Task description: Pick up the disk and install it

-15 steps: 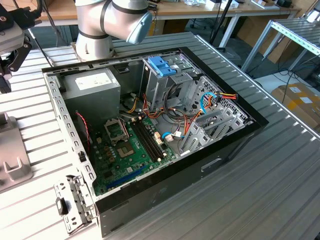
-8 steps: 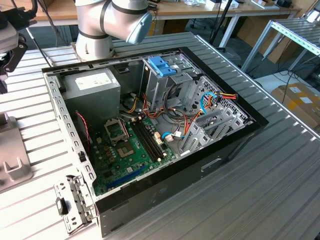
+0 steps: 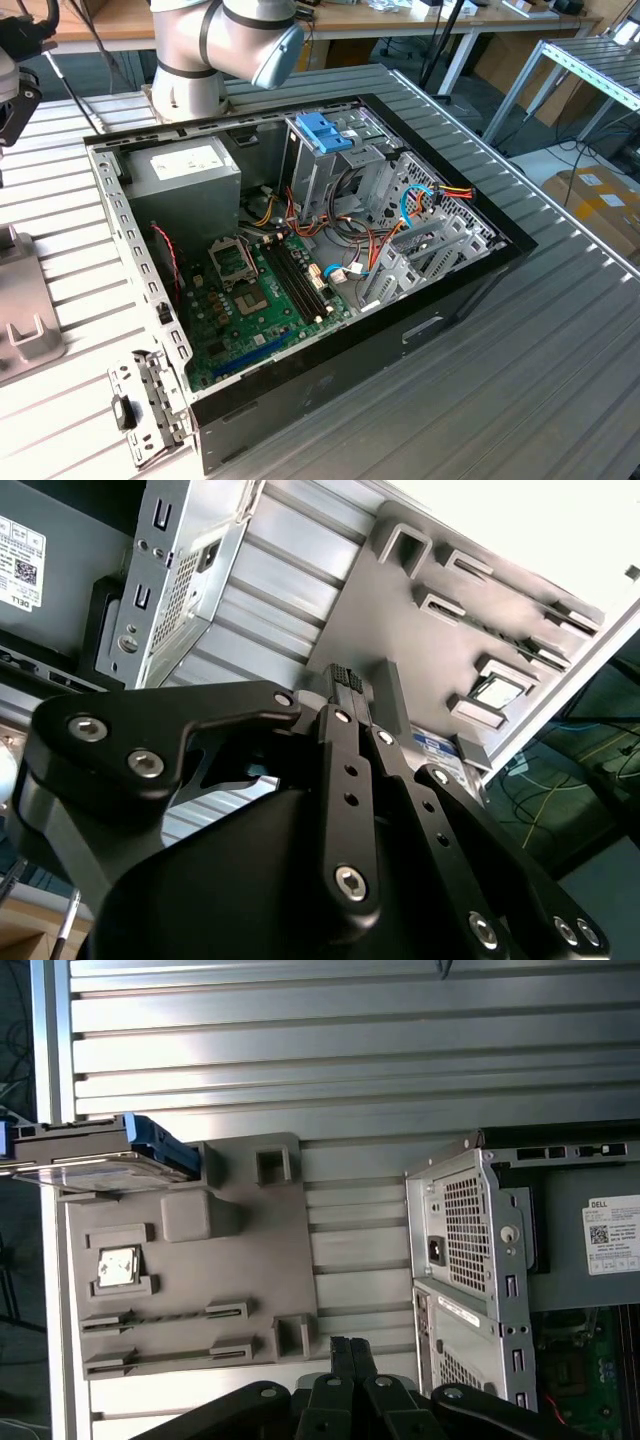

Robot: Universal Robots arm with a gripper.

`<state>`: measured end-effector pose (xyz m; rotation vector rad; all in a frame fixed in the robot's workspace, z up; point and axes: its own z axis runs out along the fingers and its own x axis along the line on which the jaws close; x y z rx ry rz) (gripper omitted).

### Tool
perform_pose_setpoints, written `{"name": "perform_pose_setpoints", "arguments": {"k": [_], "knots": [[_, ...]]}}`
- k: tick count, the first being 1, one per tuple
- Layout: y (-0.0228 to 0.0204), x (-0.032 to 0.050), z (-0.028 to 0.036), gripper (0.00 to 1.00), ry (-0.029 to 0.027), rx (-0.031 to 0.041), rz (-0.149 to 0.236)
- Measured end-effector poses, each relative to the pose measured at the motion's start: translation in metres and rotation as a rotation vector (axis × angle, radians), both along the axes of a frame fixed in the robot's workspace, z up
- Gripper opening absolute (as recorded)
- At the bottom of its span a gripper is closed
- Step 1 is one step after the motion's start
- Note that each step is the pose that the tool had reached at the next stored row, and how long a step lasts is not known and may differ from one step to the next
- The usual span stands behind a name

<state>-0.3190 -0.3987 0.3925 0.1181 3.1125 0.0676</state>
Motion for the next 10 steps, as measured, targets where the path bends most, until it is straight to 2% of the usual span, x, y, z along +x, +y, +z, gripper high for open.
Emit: {"name": "perform_pose_setpoints", "arguments": {"k": [10], "knots": [[0.0000, -0.0096, -0.0001, 0.11, 0.0000, 0.0000, 0.000]]}}
